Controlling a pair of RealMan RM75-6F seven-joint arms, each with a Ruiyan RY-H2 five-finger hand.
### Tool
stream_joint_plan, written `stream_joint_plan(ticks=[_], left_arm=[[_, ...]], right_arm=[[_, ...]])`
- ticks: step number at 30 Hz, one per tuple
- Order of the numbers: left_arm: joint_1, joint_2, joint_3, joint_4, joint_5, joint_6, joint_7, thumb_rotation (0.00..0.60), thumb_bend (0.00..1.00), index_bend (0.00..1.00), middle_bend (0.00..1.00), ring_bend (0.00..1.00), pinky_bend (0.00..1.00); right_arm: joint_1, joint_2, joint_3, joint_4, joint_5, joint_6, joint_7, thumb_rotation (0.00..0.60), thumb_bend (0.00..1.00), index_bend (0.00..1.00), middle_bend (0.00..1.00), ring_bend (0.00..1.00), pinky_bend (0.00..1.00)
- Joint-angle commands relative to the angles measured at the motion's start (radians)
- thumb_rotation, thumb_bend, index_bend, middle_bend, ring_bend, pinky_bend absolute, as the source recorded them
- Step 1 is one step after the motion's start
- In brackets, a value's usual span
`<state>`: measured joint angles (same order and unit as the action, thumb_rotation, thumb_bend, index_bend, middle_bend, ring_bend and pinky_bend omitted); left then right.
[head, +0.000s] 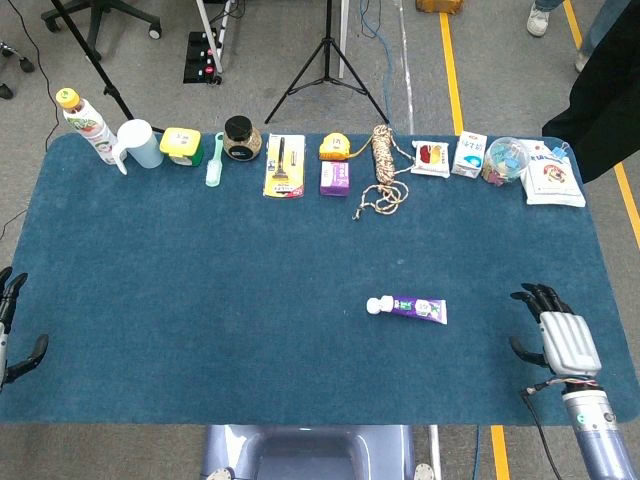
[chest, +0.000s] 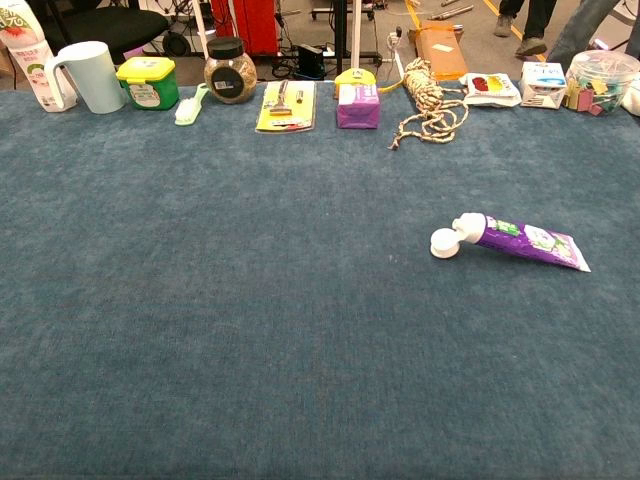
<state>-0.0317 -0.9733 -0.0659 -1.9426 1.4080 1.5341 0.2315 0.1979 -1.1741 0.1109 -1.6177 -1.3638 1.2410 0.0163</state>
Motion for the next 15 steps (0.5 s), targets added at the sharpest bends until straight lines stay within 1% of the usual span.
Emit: stream_joint_plan(ticks=[1,3,8,15], left_arm=[[-0.004,0.006,-0.003,-0.007,-0.002,-0.003,0.001,0.6,0.35,0.0,0.0,0.01,0.18],[-0.008,0.009,-0.005,-0.011,-0.007,-0.009,0.004,0.6,0.35,0.0,0.0,0.01,0.18],[-0.017,0.01,-0.008,-0.019,-0.016,-0.022,0.009,0.6,0.35,0.0,0.0,0.01,0.18],[-0.029,0.019,-0.023,-0.031,-0.031,-0.026,0.016,0.6,0.35,0.0,0.0,0.01,0.18]], right_arm=[[0.035,-0.034,0.011,0.012,0.002,-0.039,-0.007,0.6,0.35,0.25,0.15,0.11,0.25],[0.056,-0.054,0.018,0.019,0.007,-0.059,-0.016,0.6,0.35,0.27,0.16,0.12,0.25],[0.102,-0.104,0.036,0.03,0.021,-0.101,-0.035,0.6,0.35,0.28,0.18,0.13,0.25],[0.166,-0.171,0.054,0.044,0.08,-0.175,-0.091,0.6,0.35,0.3,0.2,0.15,0.25]])
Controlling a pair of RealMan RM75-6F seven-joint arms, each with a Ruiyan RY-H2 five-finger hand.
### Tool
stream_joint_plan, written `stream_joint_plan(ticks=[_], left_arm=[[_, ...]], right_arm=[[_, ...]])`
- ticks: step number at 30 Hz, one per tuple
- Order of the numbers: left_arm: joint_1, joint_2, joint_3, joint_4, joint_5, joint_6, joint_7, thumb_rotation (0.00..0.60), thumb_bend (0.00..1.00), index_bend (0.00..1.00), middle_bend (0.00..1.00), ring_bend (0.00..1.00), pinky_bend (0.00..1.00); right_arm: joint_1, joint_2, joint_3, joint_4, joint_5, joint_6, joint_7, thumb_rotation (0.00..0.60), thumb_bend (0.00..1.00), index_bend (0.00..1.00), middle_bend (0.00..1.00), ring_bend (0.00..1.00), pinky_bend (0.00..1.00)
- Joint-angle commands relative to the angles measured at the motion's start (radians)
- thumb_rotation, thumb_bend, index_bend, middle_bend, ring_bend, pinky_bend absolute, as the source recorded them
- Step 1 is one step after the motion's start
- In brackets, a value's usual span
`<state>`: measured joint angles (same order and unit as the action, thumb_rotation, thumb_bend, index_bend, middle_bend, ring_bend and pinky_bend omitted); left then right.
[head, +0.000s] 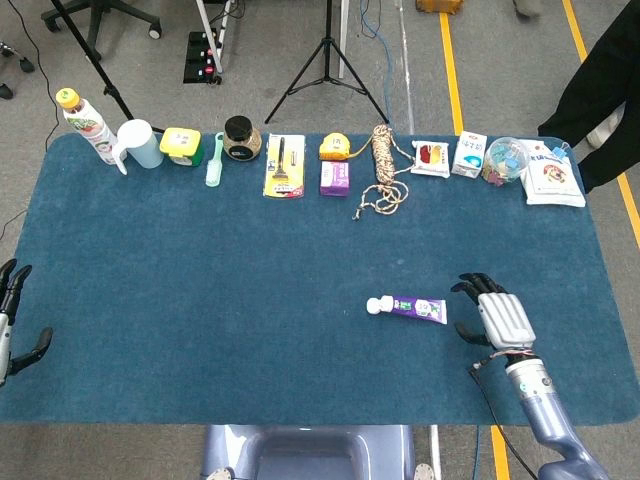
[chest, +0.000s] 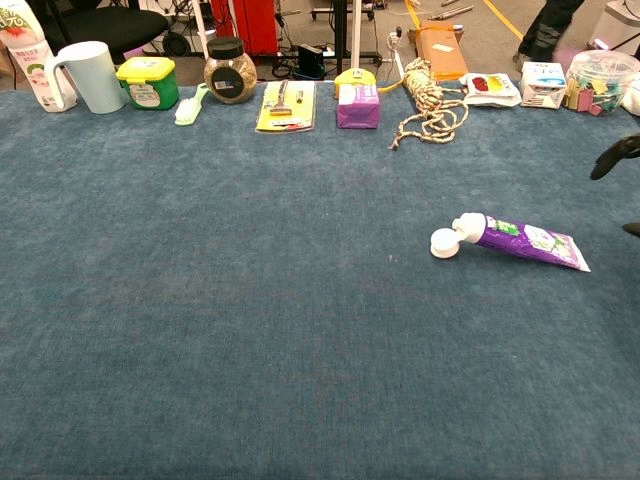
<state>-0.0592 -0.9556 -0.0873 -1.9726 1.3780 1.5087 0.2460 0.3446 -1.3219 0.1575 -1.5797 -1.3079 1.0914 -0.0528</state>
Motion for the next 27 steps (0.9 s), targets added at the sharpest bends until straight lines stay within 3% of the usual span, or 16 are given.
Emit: stream_joint_plan(ticks=[1,27], left_arm=[[-0.004,0.001,-0.003,-0.002,-0.002,-0.003,0.002,0.6,0.35,0.0,0.0,0.01,0.18],[-0.018,0.002,-0.003,0.029,-0.038,-0.031,-0.036,0.6,0.35,0.0,0.0,0.01,0.18]], right_arm=[[0.029,-0.033,0.009,0.009,0.035,-0.036,-0.03,0.6,0.35,0.3,0.2,0.15,0.25],[0.154,-0.213,0.043,0.102,0.267,-0.114,-0.218,0.6,0.35,0.33,0.22,0.17,0.24]])
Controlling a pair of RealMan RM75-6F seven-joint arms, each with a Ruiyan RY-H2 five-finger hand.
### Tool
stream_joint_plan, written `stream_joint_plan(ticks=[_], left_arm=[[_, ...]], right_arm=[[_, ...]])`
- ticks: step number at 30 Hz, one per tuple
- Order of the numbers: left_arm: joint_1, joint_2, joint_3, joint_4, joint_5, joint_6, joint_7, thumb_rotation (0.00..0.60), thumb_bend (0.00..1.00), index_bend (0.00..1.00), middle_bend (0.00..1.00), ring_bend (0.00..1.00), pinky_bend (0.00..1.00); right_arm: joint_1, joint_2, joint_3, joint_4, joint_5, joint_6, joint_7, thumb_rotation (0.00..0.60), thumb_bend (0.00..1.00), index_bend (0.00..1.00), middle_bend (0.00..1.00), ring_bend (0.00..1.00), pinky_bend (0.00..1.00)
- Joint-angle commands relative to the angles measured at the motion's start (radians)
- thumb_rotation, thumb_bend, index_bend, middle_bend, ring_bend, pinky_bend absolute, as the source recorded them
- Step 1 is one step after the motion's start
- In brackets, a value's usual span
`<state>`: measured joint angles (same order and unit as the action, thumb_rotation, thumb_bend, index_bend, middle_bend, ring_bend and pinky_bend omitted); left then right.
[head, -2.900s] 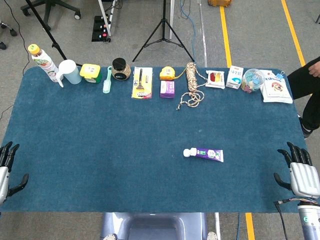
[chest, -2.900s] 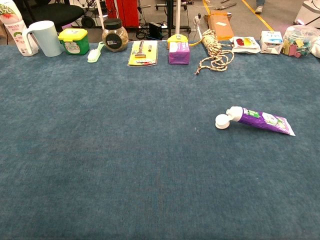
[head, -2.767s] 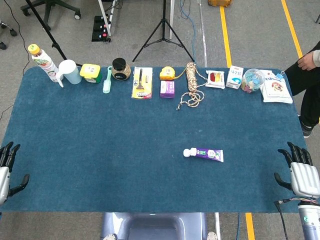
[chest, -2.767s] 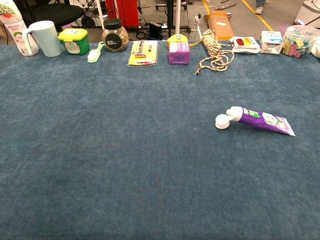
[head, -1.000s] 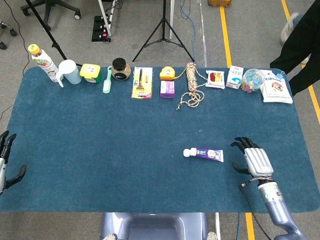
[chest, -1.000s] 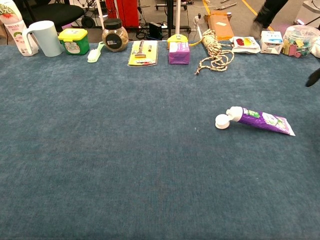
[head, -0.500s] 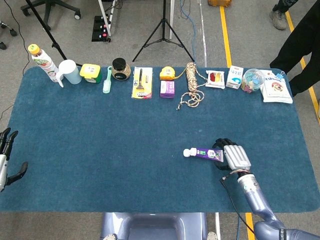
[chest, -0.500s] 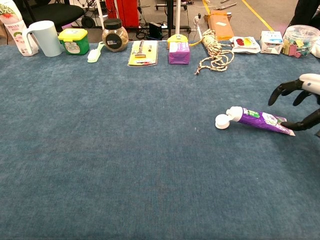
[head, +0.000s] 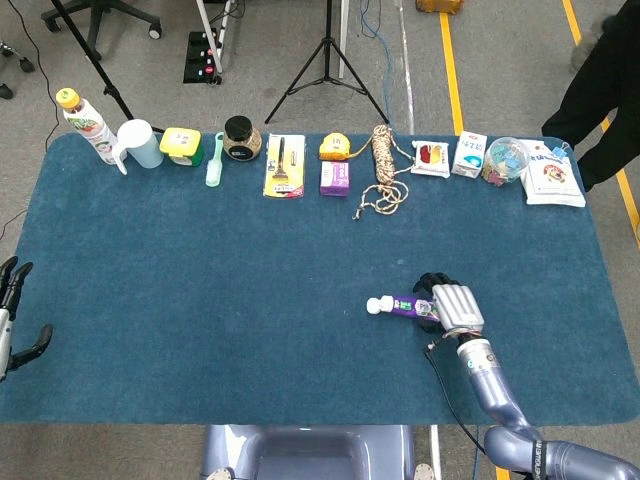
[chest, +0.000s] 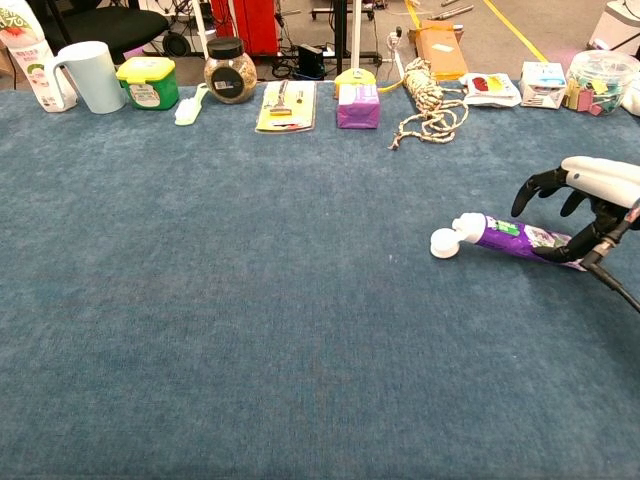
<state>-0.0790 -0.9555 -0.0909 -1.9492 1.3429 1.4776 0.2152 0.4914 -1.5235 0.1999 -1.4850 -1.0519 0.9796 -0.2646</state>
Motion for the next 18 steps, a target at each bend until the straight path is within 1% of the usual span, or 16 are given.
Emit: stream_joint_plan(ticks=[1,9,18], left_arm=[[0.004,0.004,0.0,0.009,-0.006,0.003,-0.011,0.6,0.35,0.0,0.0,0.01,0.18],[0.016,0.016,0.004,0.02,-0.01,0.014,-0.039,0.6,0.35,0.0,0.0,0.01,0.18],[0.022,0.021,0.007,0.022,-0.002,0.024,-0.05,0.6,0.35,0.0,0.0,0.01,0.18]], right_arm=[[0.012,-0.019,0.001,0.012,0.015,-0.004,-0.007,0.6,0.35,0.33,0.22,0.17,0.24],[0.026,-0.04,0.002,0.025,0.017,0.006,-0.003,0.6,0.35,0.35,0.22,0.18,0.24],[0.024,-0.036,-0.009,-0.006,0.007,0.024,0.008,0.6,0.35,0.36,0.23,0.19,0.24]])
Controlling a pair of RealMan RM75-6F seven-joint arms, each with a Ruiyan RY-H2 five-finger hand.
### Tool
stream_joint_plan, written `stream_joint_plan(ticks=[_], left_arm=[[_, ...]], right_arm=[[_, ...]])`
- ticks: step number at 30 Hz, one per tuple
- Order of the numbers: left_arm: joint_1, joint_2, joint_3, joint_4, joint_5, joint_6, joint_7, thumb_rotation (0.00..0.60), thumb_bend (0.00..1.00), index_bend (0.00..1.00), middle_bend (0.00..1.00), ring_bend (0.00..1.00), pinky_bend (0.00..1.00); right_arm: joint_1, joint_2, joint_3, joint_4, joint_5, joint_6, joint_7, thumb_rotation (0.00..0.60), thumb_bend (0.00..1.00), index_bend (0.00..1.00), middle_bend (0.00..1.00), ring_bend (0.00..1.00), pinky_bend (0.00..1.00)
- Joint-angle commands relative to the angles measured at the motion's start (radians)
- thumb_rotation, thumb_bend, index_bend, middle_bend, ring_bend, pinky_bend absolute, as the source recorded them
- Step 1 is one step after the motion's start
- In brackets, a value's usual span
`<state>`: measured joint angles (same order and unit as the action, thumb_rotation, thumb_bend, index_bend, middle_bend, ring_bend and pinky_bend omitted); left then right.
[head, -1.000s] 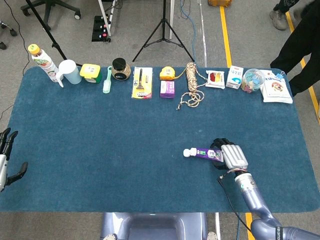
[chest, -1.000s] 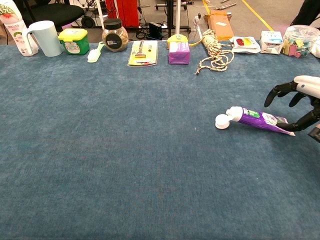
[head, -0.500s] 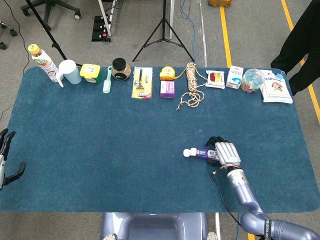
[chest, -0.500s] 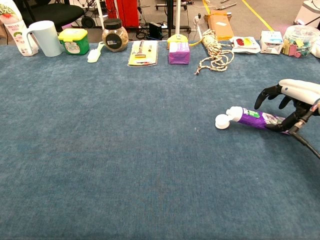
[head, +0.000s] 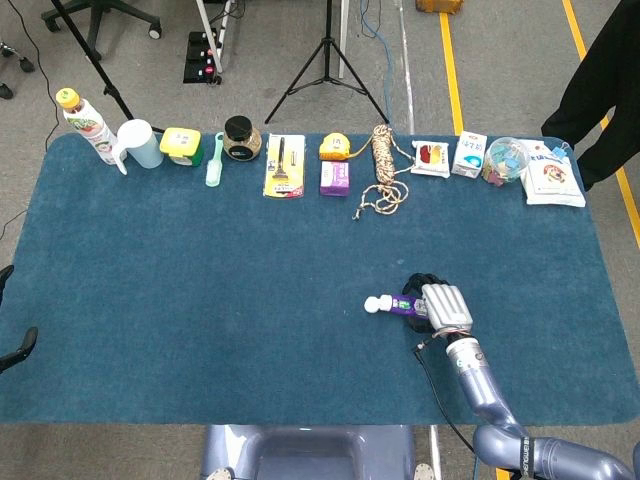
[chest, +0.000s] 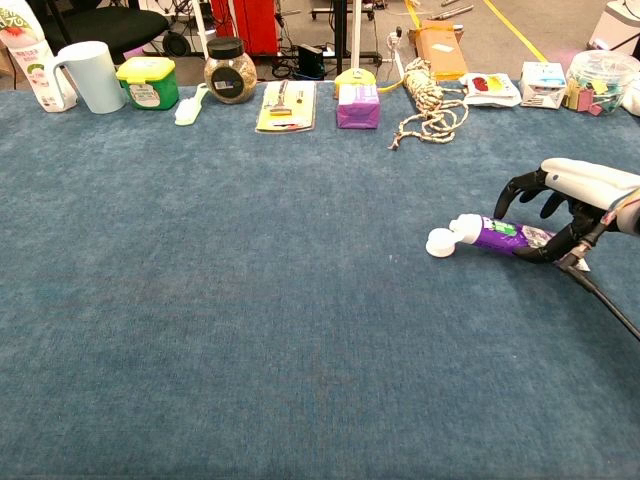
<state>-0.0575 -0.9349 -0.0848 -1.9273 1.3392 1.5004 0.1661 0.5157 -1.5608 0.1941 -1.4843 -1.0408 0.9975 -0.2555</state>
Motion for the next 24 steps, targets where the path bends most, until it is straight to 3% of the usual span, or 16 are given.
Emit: stream_joint_plan(ticks=[1,18,24], left_arm=[[0.001,0.001,0.001,0.0,0.004,0.001,-0.002,0.6,0.35,0.0,0.0,0.01,0.18],[0.019,0.016,0.005,0.025,0.002,0.016,-0.044,0.6,0.35,0.0,0.0,0.01,0.18],[0.026,0.022,0.004,0.028,0.001,0.023,-0.054,0.6,0.35,0.0,0.0,0.01,0.18]], right_arm=[[-0.001,0.001,-0.004,-0.01,-0.004,0.008,-0.001,0.6,0.35,0.36,0.23,0.19,0.24],[0.031,-0.055,-0.005,0.035,0.029,0.002,-0.029,0.6,0.35,0.34,0.23,0.19,0.23],[0.031,-0.069,0.003,0.068,0.027,0.0,0.008,0.6,0.35,0.41,0.29,0.24,0.27]])
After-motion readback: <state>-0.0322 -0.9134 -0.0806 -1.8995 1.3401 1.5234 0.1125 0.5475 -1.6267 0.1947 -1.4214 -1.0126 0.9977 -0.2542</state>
